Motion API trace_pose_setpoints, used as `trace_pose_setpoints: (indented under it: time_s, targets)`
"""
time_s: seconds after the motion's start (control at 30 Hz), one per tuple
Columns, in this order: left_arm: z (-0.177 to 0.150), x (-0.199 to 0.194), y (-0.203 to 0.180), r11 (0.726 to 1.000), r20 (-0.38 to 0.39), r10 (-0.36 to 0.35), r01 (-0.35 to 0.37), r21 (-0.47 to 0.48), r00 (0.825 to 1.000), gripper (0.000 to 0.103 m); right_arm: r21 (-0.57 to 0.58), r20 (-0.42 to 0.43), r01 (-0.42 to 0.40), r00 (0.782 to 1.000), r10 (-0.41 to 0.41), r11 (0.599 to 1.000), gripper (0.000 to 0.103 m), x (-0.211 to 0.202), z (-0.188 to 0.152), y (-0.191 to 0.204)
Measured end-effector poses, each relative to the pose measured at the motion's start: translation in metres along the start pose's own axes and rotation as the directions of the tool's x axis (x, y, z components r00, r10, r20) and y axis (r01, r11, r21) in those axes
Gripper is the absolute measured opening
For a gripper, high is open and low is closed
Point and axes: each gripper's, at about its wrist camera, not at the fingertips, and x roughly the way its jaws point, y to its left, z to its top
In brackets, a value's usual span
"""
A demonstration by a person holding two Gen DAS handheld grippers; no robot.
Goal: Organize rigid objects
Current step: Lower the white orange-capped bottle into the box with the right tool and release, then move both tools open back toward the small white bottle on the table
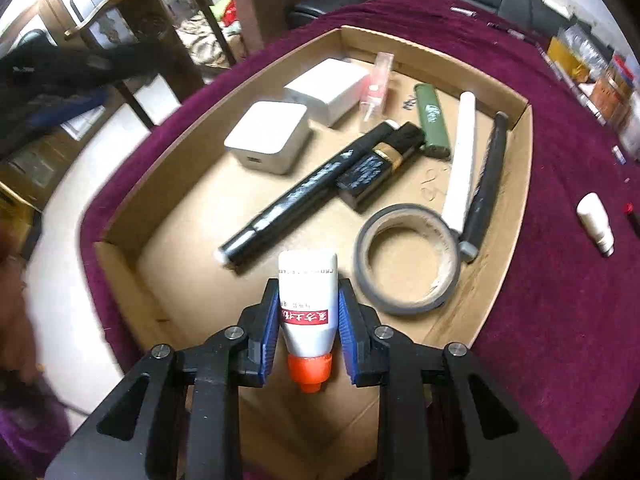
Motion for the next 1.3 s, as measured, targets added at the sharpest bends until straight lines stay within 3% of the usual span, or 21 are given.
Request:
trace_pose_setpoints:
  time_s: [0.17, 0.3, 0.57, 0.67, 0.8, 0.93, 1.3]
  targets:
    - [-0.006, -0.012, 0.004, 1.000, 0.050, 0.003, -0.002, -0.011, 0.999, 0.067, -0.039, 0.026, 0.033, 0.999, -0.032, 0.999, 0.025, 0.001, 0.001, 0.006]
    - [-0.008, -0.016, 0.012, 0.999, 0.063, 0.016, -0.013, -0.037, 0.998, 0.069, -0.095, 0.060, 0.104, 0.993, -0.099, 0.990, 0.025, 0.002, 0.002, 0.016]
    - [-0.012, -0.014, 0.022, 0.997, 0.064, 0.047, -0.043, -0.062, 0.997, 0.076, -0.088, 0.121, 0.076, 0.991, -0.065, 0.993, 0.026, -0.015, -0.001, 0.015]
    - [-0.014, -0.012, 0.018, 0.998, 0.056, 0.042, -0.039, -0.052, 0.998, 0.076, -0.107, 0.185, 0.131, 0.977, -0.110, 0.986, 0.032, -0.033, -0.006, 0.017]
    - [-0.016, -0.014, 0.009, 0.998, 0.059, 0.052, -0.051, -0.029, 0.997, 0.076, -0.110, 0.276, 0.218, 0.944, -0.181, 0.970, 0.052, -0.054, -0.016, 0.016]
    - [-0.017, -0.016, -0.002, 0.999, 0.055, 0.048, -0.047, -0.010, 0.997, 0.076, -0.083, 0.319, 0.280, 0.917, -0.241, 0.956, 0.053, -0.066, -0.020, 0.007]
    - [-0.020, -0.025, -0.044, 0.996, 0.051, 0.024, -0.029, 0.086, 0.998, 0.076, 0.051, 0.295, 0.309, 0.904, -0.309, 0.950, 0.053, -0.080, -0.036, -0.050]
